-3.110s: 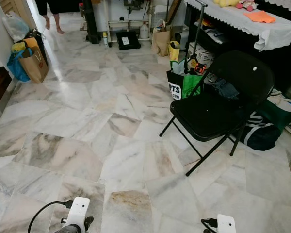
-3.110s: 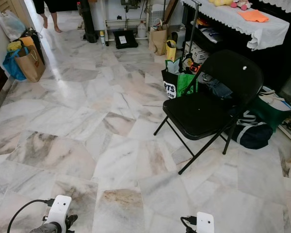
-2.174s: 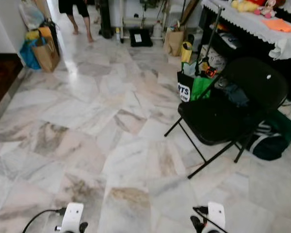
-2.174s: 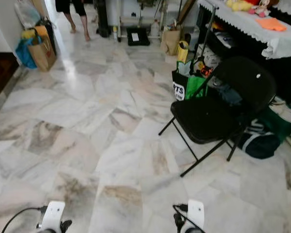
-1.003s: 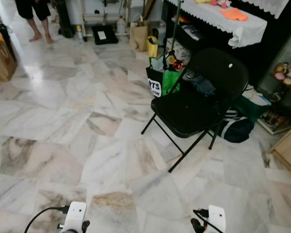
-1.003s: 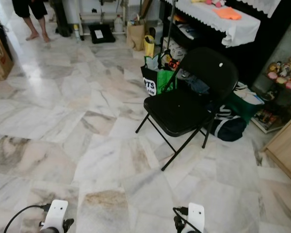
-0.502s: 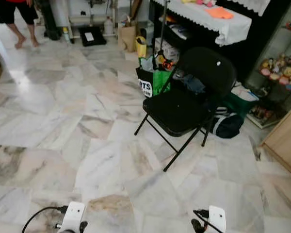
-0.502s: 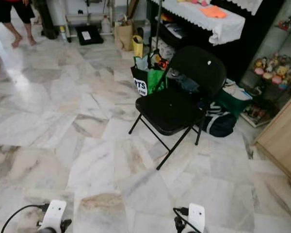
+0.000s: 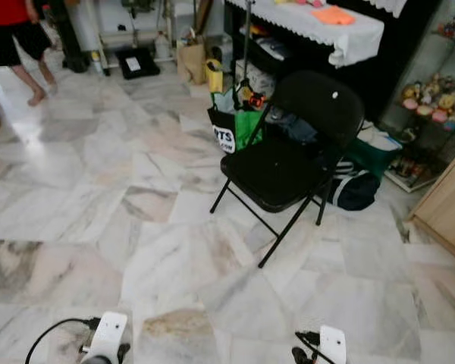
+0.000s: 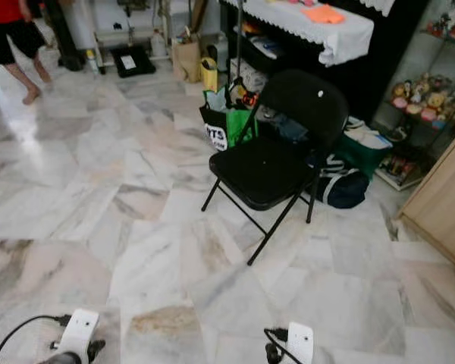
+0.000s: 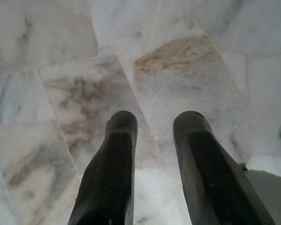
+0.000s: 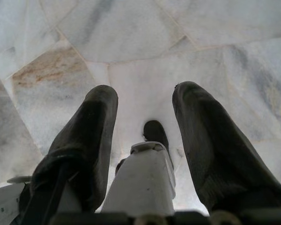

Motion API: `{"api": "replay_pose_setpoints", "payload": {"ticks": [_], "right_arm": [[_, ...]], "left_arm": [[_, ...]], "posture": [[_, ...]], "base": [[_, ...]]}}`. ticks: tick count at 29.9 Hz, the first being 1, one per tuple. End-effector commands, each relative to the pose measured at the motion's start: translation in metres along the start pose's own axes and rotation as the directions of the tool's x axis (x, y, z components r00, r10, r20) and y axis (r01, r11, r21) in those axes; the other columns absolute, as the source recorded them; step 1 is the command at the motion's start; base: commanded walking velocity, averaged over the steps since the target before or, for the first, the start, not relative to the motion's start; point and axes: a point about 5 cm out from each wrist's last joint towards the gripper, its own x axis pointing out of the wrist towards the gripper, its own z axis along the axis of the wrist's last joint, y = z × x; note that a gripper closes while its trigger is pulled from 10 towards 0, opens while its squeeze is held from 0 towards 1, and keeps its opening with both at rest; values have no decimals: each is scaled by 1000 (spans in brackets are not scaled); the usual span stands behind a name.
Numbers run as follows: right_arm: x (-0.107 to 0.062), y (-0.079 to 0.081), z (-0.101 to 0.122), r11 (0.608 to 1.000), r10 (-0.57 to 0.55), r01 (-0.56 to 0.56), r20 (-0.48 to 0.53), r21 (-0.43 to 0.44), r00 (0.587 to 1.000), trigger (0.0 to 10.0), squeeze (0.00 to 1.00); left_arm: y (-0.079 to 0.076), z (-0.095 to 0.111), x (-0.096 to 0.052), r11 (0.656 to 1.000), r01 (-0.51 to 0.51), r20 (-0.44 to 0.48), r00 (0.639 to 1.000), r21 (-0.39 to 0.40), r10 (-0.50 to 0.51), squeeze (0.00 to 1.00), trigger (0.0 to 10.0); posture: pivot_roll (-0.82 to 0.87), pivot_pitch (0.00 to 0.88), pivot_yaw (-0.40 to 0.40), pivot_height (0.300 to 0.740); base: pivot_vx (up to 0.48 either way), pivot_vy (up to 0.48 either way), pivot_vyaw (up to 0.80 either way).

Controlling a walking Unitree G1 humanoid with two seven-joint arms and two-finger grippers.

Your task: Setting the table

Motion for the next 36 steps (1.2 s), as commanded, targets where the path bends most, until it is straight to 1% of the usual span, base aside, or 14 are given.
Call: {"api": "replay_pose_setpoints", "payload": {"ticks": [1,3,7,8,18,30,36], "right_arm": [[-1,-3,-5,1000,-12,12,-14,9,1000,10000,0],[-1,-4,-4,1000,-16,16,-13,12,1000,10000,0],[-1,-4,-4,1000,-16,17,-12,12,1000,10000,0],[-1,-4,-4,1000,-16,16,-11,11,1000,10000,0],[-1,-5,-2,1000,-15,15,-6,6,1000,10000,0],[-1,-6,-2,1000,-18,18,-3,6,1000,10000,0],[-1,-8,-2,1000,-20,20,-4,1,1000,10000,0]], "left_arm": [[0,0,0,999,9,-1,1000,43,-9,0,10000],[0,-2,0,998,4,-13,1000,70,-3,0,10000],[0,-3,-1,998,0,-19,1000,68,1,0,10000],[0,-4,-1,999,-2,-22,1000,52,3,0,10000],[-4,-8,-1,999,6,-29,1000,36,-5,0,10000],[-5,-9,-1,999,7,-33,999,43,-6,0,10000],[-8,-8,-1,999,15,-33,999,48,-13,0,10000]], "posture": [[247,0,-2,740],[250,0,-5,740],[252,0,-6,740],[249,0,-9,740],[242,0,-17,740],[234,0,-13,740],[206,0,-10,740]], "base": [[0,0,-712],[0,-240,-712],[0,-480,-712],[0,-270,-712],[0,0,-710],[0,0,-712],[0,0,-712]]}}
